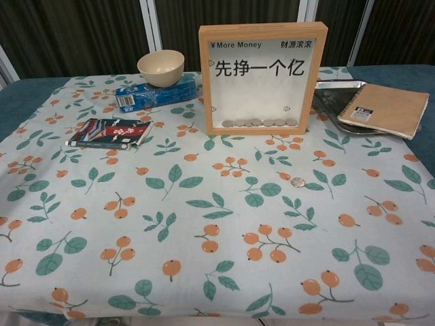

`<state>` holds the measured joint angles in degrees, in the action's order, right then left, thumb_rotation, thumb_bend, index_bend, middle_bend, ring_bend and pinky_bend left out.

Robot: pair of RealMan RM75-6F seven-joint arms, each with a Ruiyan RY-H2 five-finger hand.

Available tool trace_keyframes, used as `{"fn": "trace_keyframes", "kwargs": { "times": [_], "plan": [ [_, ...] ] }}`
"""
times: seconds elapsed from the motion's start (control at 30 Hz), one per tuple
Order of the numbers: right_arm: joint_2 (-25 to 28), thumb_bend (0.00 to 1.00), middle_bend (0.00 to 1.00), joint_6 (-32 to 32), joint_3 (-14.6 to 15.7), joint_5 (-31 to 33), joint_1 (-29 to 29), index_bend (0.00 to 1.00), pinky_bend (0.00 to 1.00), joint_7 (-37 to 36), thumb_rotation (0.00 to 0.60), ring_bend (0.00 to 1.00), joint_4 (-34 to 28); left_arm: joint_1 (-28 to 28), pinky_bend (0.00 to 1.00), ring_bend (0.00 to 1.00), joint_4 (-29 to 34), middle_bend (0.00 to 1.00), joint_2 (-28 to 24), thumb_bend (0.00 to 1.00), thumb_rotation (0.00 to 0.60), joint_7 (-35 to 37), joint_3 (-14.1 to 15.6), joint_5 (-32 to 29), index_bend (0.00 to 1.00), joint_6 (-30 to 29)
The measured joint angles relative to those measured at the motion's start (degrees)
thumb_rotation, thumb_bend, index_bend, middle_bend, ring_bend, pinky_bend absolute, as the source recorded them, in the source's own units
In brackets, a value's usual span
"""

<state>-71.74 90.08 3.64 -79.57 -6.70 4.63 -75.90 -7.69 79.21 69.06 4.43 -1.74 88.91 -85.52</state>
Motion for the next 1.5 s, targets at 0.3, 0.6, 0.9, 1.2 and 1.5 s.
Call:
{"fn": "trace_keyframes", "kwargs": {
  "times": [0.3,0.6,0.9,1.2,1.5],
  "plan": [
    [0.48,0.40,0.00,-1.26,-1.79,-1.93,0.16,0.00,0.00,0.43,0.600,0.00,-0.52,0.25,0.00,0.00,0.34,0.00,0.02,0.32,0.600,-0.39,0.00,0.39,0.00,-0.91],
    [-0.12,0.40,0.00,-1.87,-2.91,-5.36,-1.41,0.00,0.00,4.88,0.600,0.00,-0.91,0.06,0.00,0.00,0.94,0.00,-0.38,0.32,0.600,-1.00,-0.41,-0.01,0.00,-0.78],
    [-1.09,0.40,0.00,-9.53,-5.32,-10.37,-9.63,0.00,0.00,15.60,0.600,0.00,-7.66,0.12,0.00,0.00,1.71,0.00,-0.18,0.32,0.600,-2.08,-0.39,0.30,0.00,-1.17],
    [-9.70,0.33,0.00,-24.31,-8.14,-4.17,-17.54,0.00,0.00,27.51,0.600,0.00,-10.06,0.43,0.00,0.00,2.04,0.00,-0.33,0.32,0.600,-2.13,-0.37,0.05,0.00,-1.49],
    [-19.06,0.32,0.00,-27.88,-9.66,0.39,-21.14,0.05,0.00,31.16,0.600,0.00,-3.67,0.69,0.00,0.00,1.45,0.00,-0.45,0.32,0.600,-1.25,-0.35,-0.41,0.00,-1.31]
  ]
}}
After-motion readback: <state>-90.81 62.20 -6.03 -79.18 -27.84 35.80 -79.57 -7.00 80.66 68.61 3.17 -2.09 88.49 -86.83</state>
